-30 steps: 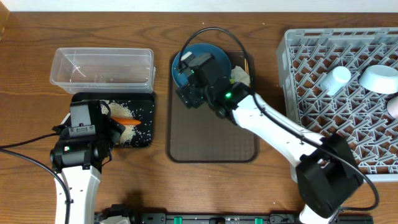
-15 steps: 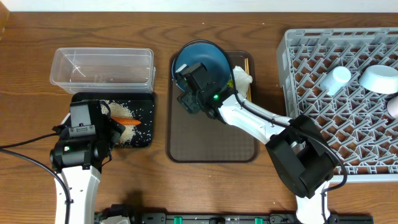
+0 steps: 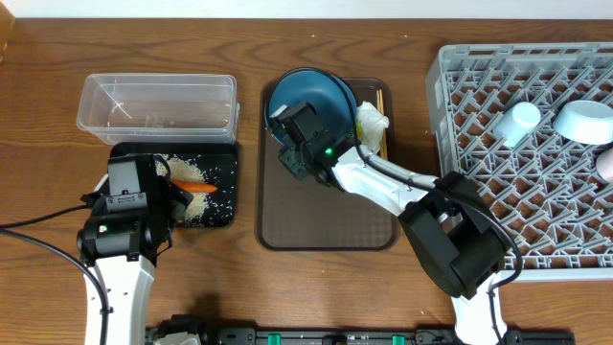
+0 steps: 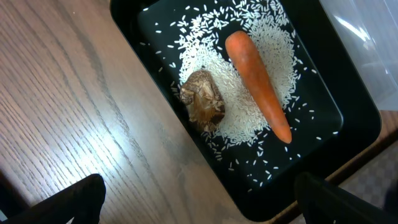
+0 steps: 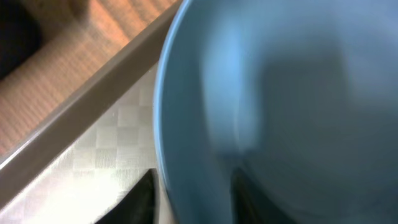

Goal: Sort waste into correct bins and load items into the dishwasher rack
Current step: 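Close the right gripper on the rim of the dark-blue plate, then lift the dark-blue plate with the right gripper over the rack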

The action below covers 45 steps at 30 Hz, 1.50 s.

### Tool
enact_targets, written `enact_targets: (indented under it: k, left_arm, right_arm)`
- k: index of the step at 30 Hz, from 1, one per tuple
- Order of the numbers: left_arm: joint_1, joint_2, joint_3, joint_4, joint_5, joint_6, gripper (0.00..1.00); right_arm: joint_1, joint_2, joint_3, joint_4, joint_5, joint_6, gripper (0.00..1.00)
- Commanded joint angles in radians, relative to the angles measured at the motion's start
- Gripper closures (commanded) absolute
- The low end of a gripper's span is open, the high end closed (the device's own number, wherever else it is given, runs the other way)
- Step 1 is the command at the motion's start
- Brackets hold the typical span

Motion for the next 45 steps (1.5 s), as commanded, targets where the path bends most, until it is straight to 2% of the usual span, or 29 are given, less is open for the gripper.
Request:
enact_targets:
  k: [1,3,6,14,18,28,35,45]
  left_arm:
    - [0.005,-0.003,0.013,-0.004,-0.012,0.013,0.02]
    - [0.005,-0.003,0.013,-0.004,-0.012,0.013,0.02]
    - [0.005,-0.003,0.013,-0.004,-0.012,0.013,0.02]
    - [0.005,-0.003,0.013,-0.004,-0.012,0.013,0.02]
    - [0.005,-0.003,0.013,-0.004,-0.012,0.013,0.02]
    - [0.005,-0.003,0.013,-0.004,-0.012,0.013,0.02]
    - [0.005,-0.003,0.013,-0.004,-0.012,0.014,0.02]
    - [0.005,-0.003,0.013,-0.004,-0.012,0.013,0.02]
  right_arm:
    - [0.01,0.011,0.005,0.001,0.005,0.015,0.81]
    - [0.01,0.011,0.005,-0.002,0.005,0.029,0.91]
    - [0.01,0.011,0.005,-0.006,0.002,0.045,0.99]
    - [0.009,0.011,0.005,-0.008,-0.001,0.099,0.99]
    - [0.003,-0.005,0.007,0.014,-0.062,0.108,0.99]
    - [-0.058,-0.173,0.04,0.028,-0.167,0.134,0.99]
    - [-0.161,-0.324,0.04,0.028,-0.373,0.153,0.99]
    - [-0.389,-0.41,0.04,0.036,-0.776,0.347,0.99]
